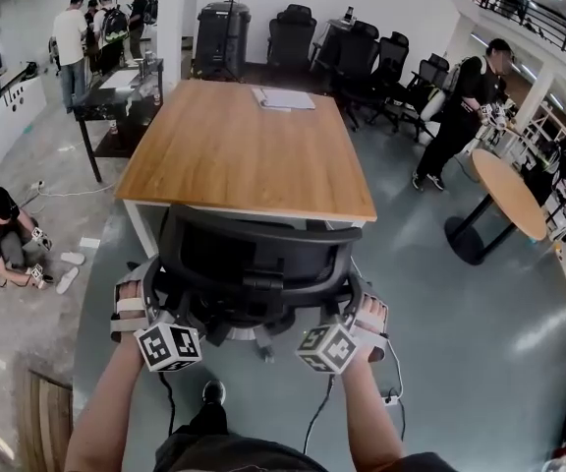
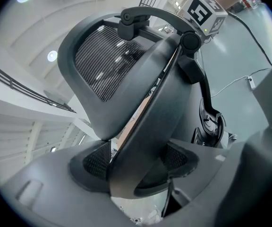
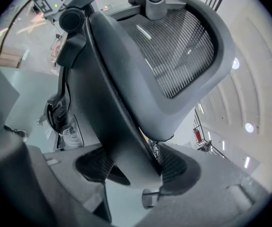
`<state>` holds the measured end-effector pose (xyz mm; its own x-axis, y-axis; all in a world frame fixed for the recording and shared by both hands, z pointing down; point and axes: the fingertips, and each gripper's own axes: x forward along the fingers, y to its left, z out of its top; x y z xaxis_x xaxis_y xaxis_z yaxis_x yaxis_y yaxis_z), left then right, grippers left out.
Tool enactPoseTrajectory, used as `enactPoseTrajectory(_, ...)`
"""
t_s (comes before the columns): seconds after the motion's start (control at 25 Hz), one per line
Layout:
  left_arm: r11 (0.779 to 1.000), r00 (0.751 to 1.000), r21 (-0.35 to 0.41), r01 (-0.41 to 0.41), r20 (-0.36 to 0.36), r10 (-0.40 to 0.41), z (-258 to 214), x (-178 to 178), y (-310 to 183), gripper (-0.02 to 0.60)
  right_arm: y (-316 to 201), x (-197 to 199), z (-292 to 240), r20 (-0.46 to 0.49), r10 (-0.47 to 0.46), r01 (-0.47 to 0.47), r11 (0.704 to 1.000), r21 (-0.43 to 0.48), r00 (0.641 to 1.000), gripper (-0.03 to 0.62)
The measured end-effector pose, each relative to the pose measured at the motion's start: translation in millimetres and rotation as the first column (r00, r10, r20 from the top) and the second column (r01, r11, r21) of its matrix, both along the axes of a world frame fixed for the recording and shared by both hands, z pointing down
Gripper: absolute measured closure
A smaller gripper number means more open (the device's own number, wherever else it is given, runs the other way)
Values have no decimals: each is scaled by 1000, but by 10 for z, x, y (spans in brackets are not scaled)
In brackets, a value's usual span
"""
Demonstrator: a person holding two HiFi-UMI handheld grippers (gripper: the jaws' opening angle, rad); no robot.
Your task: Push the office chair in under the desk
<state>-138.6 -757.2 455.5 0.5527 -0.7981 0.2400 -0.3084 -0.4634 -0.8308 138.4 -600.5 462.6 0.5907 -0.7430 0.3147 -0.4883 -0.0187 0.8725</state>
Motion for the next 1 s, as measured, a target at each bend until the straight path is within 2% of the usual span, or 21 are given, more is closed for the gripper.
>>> enactPoseTrajectory(0.4,999,999,26,-29,-14,30,218,331,-502,233,-440,311,210,-21,73,-72,997,39,997,324)
enactPoseTrajectory(0.56,999,1000,39,-23,-17,24,122,523,-831,229,-729,480,128,-16,93,-92,995,41,996,324)
enactPoseTrajectory(1.0,999,1000,52,-15,-10,15,82,893,-1251,229,-1194,890,91,-8,92,-92,996,20,996,322)
